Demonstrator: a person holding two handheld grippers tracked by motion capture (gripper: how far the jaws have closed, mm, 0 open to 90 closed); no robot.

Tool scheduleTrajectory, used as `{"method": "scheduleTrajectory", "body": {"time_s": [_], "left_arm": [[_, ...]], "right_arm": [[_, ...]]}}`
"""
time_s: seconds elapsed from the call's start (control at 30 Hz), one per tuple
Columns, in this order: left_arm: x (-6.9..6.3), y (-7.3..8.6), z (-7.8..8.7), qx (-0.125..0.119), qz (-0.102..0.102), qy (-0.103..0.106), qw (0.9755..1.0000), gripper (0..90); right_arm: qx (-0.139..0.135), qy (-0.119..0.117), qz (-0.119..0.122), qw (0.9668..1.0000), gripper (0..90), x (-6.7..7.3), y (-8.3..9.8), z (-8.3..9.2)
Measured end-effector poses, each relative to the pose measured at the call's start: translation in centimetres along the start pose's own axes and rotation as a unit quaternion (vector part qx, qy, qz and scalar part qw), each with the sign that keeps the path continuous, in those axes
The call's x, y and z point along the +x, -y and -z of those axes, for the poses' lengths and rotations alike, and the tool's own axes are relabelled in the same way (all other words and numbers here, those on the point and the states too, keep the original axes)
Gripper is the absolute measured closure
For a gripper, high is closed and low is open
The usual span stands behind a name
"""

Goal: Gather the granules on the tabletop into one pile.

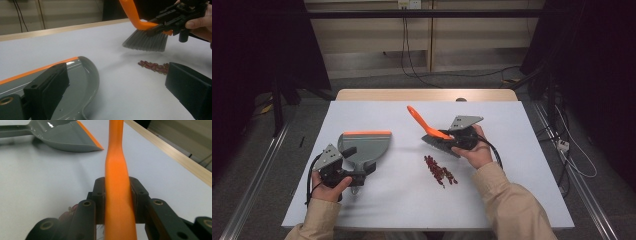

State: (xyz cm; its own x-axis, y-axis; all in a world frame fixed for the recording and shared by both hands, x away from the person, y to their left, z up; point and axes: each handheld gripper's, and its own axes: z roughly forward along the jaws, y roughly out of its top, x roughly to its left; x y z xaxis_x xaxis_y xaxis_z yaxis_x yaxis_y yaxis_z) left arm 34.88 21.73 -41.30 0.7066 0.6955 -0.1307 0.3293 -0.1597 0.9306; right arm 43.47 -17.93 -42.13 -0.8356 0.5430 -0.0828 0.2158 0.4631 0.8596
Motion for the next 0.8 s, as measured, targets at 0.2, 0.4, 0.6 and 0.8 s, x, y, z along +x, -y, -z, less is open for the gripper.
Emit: {"method": "scheduleTrajectory", "body": {"time_s": [0.2, 0.4, 0.6, 0.8], "left_arm": [[0.1, 0.1, -0.1, 0.0, 0.002, -0.001, 1.0, 4.6], [0.1, 0.1, -0.1, 0.001, 0.003, -0.001, 1.0, 4.6], [0.1, 0.1, -0.1, 0.002, 0.003, -0.001, 1.0, 4.6], [0.2, 0.1, 0.0, -0.001, 0.004, -0.002, 1.0, 4.6]], "right_arm": [[-0.004, -0.033, 0.026, 0.9991, 70.9, 0.1, -0.2, -1.1], [-0.002, -0.053, 0.048, 0.9975, 70.9, 0.2, -0.3, -1.7], [0.001, -0.084, 0.092, 0.9921, 70.9, 0.8, -0.5, -2.5], [0.008, -0.107, 0.113, 0.9877, 71.0, 1.5, -0.5, -2.6]]}}
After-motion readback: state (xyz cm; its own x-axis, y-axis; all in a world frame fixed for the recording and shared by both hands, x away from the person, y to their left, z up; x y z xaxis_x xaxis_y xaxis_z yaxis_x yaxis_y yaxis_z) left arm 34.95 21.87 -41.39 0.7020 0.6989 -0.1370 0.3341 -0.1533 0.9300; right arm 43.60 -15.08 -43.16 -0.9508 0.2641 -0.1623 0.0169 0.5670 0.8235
